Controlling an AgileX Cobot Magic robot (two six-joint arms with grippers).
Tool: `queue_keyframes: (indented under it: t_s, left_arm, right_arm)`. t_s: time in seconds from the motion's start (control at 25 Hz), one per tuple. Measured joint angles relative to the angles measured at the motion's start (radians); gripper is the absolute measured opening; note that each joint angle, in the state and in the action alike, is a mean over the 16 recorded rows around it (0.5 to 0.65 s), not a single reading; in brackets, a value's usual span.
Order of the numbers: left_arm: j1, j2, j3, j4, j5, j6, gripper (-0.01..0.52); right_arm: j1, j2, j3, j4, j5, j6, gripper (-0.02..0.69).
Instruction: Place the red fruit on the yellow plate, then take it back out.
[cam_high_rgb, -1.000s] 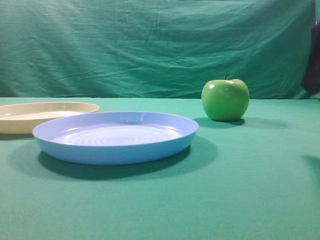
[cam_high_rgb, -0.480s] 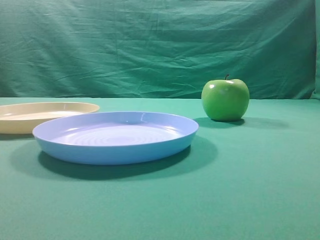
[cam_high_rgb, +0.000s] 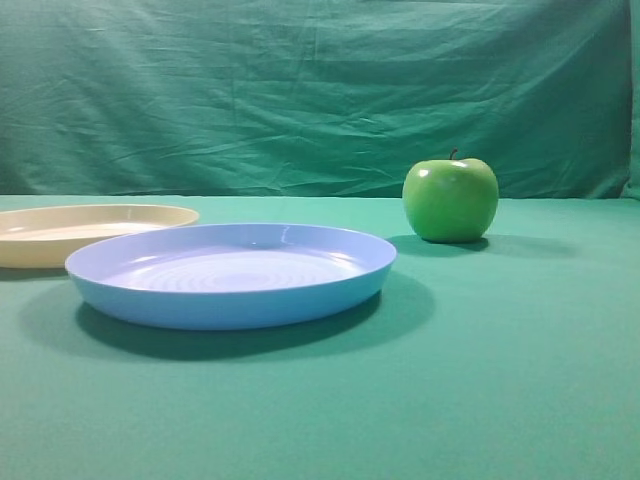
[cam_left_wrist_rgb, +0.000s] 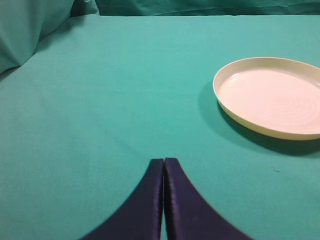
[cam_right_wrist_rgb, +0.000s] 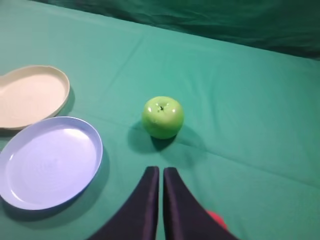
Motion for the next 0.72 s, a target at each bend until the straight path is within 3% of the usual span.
queue_keyframes:
  t_s: [0.44,0.72]
  left_arm:
    - [0.0,0.0,0.0,0.0,0.0,0.0,0.0]
    - [0.0,0.0,0.0,0.0,0.0,0.0,0.0]
  right_arm:
    - [0.0,-0.202,-0.003,-0.024,0.102,0.053,0.0]
    - [-0.013,-0.282,0.039,-0.089,0.03,0.116,0.0]
